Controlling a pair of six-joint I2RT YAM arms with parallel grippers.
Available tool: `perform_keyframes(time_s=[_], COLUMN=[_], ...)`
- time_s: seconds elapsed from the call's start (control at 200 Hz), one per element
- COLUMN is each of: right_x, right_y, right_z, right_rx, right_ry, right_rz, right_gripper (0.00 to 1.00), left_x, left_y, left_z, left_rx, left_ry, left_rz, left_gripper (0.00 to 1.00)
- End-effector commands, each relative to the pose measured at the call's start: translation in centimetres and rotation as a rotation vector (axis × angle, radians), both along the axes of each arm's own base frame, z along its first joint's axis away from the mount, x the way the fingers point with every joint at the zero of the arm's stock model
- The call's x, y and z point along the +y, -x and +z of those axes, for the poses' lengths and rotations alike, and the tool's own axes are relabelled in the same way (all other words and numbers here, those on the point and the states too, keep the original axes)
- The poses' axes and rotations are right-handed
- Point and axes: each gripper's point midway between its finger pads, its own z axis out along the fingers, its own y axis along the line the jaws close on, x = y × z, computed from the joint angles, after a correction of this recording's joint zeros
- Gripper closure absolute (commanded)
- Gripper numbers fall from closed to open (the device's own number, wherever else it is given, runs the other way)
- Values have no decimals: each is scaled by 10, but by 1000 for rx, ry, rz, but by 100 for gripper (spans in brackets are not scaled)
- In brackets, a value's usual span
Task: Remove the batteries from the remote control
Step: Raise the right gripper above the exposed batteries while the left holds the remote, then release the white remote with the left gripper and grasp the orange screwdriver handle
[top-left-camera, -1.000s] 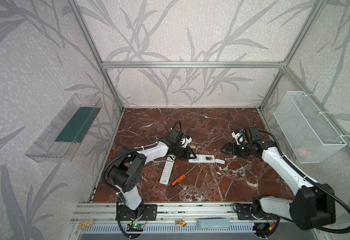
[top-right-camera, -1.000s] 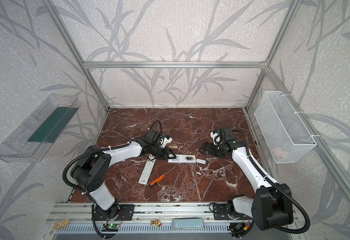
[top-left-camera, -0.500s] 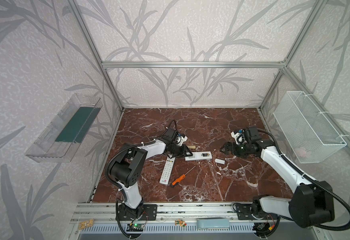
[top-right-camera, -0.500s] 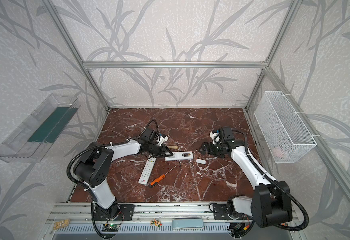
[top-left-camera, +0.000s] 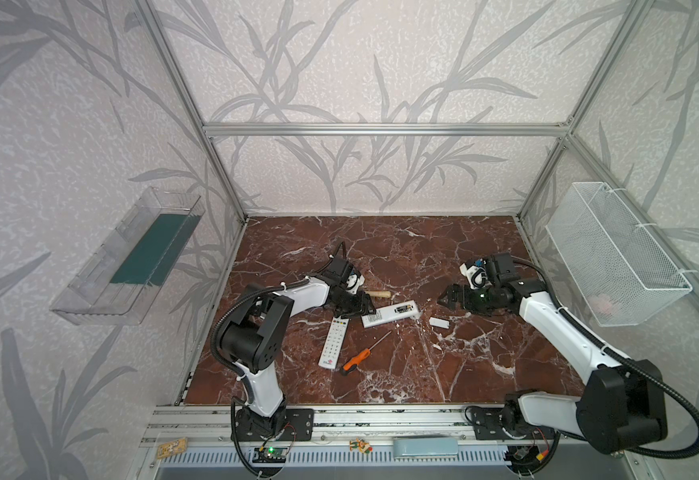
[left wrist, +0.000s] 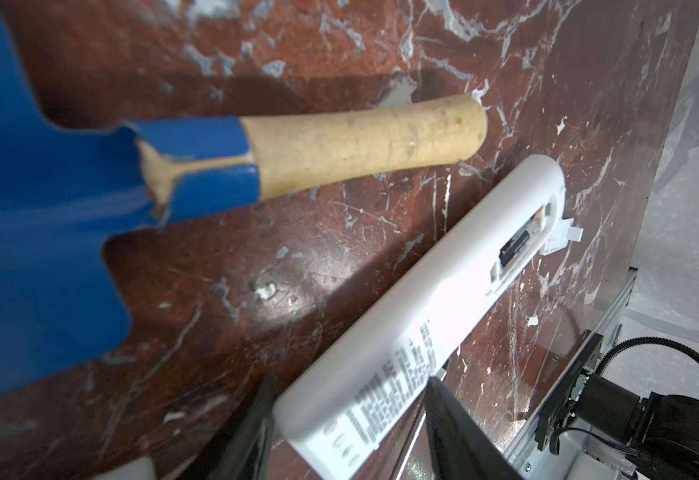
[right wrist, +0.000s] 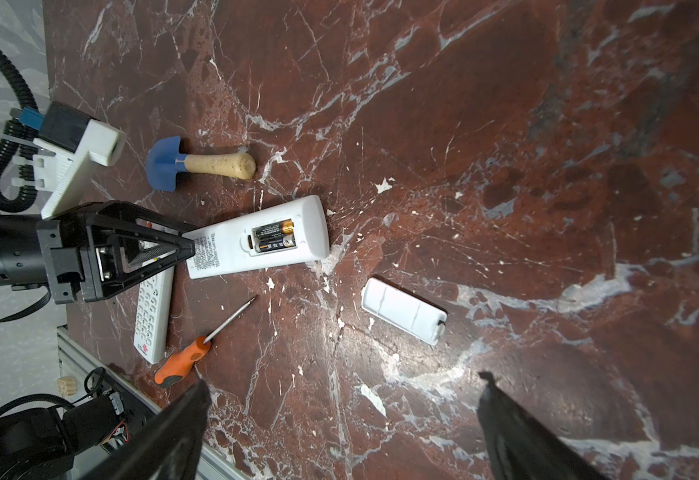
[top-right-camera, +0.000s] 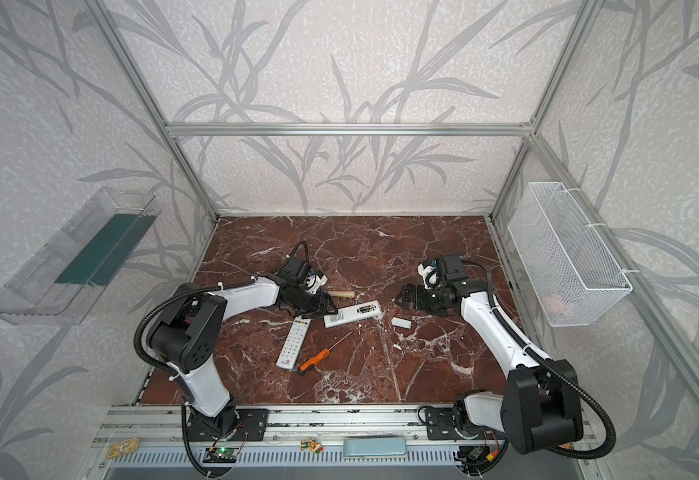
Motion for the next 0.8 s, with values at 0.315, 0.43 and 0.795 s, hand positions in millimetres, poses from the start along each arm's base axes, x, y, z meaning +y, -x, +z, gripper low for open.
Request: perform_keyframes(time_s=[0.315,0.43,0.795], right_x=[25,28,31], right_y=[16,18,18], right_z=[15,17,22], right_rx=[-57,-58,-74], right_ry=[-35,-52,-70], right_rz=[76,79,94], right_gripper=[1,1,1], left_x=[41,48,30], left_y=[31,42,94], left_z=[15,24,38], left_rx=[-14,-35,-91], left_ry=[-164,-194,-342], left_rz=[32,26,-201], left_gripper=[23,12,1])
